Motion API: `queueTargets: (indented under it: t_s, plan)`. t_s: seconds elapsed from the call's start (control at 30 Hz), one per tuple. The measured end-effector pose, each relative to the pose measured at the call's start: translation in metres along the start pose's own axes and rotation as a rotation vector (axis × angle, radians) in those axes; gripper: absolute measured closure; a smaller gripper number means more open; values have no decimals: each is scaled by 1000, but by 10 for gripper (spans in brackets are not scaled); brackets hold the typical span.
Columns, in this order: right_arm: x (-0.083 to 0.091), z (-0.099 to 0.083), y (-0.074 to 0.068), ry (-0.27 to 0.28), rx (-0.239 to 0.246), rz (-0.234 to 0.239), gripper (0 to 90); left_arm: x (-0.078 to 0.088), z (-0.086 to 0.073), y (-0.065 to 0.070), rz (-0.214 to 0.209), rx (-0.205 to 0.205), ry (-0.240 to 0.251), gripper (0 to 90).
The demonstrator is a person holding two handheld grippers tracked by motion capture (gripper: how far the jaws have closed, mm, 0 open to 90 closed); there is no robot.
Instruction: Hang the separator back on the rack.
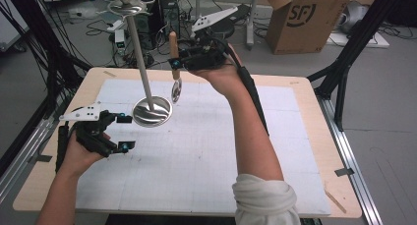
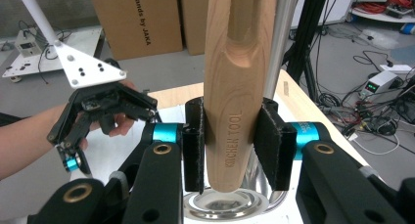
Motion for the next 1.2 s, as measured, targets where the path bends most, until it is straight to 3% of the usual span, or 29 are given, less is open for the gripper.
queueTargets:
  t_s: [0.2,0.63,1.2]
  plan:
    - [-5,12,11,8,0,3,666,0,0,1,-4,-4,3,73]
    - [-20,34,28,-37,16,-24,666,1,-2,1,-1,-7,-3,72]
    - [-36,52,35,-80,13,-67,666,2,-3,0,-4,-9,1,73]
Point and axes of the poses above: each handheld gripper's, and its own axes: x roughly backward along the jaws, z roughly out of its top, y roughly to its right, the point moved 3 cm from there along -x, roughly forward along the jaws, and after that the axes turned 2 degrees about -z, right-handed, at the moved point
